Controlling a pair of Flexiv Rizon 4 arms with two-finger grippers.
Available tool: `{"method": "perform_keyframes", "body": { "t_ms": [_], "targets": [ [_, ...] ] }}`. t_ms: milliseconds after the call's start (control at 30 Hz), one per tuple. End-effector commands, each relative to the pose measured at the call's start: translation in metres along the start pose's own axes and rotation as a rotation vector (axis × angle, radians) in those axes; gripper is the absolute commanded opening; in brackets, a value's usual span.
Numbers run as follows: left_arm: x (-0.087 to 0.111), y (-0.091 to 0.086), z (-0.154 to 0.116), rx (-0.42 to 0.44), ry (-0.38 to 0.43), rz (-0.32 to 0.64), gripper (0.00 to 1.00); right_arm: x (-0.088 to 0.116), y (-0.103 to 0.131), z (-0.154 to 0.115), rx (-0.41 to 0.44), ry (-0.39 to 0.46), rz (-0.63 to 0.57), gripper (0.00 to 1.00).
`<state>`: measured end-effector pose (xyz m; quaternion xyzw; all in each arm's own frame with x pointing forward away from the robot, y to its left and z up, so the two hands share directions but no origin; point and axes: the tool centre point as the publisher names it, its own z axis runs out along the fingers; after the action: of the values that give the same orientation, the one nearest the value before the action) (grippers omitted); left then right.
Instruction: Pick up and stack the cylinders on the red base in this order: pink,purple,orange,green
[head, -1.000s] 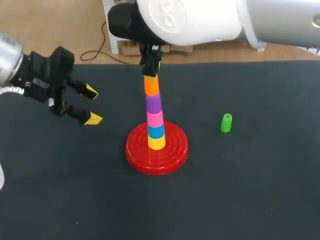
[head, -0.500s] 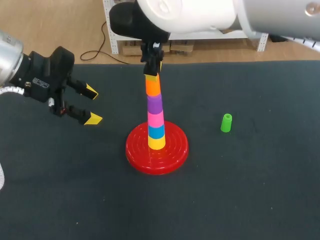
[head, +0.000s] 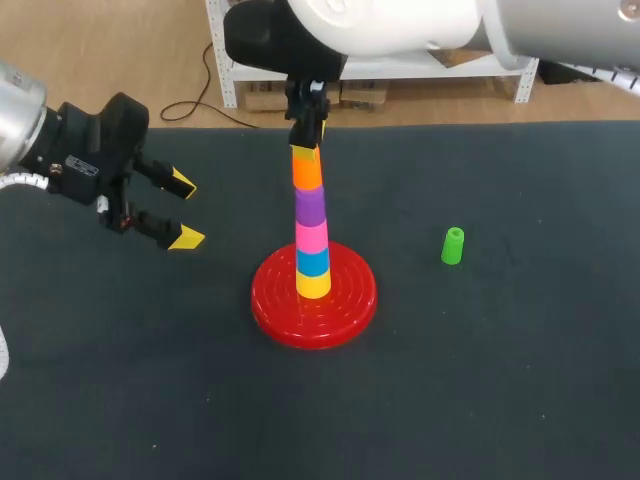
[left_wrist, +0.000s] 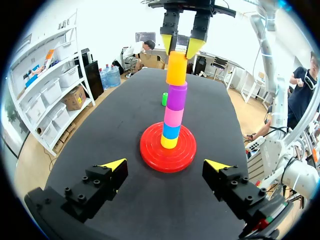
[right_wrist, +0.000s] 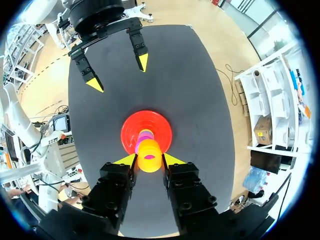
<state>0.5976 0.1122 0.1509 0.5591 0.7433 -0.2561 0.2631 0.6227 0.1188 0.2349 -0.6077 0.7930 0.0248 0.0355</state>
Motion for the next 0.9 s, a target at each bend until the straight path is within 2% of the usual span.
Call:
{"method": "perform_keyframes", "body": {
  "t_ms": [33, 567, 900],
  "targets": [
    [0.0008, -0.0004, 0.0003, -0.001, -0.002, 0.001, 1.00, 0.0049, -0.0002, 0.0012, 0.010, -0.013, 0.005, 0.00],
    [0.0008, -0.0004, 0.0003, -0.001, -0.002, 0.001, 1.00, 0.0042, 0.0075, -0.0014, 0.008, -0.025, -0.021, 0.00],
    [0.0008, -0.0004, 0.0003, -0.001, -0.002, 0.001, 1.00, 0.0026, 0.0080, 0.0074, 0.010, -0.004, -0.021, 0.00]
  ]
}}
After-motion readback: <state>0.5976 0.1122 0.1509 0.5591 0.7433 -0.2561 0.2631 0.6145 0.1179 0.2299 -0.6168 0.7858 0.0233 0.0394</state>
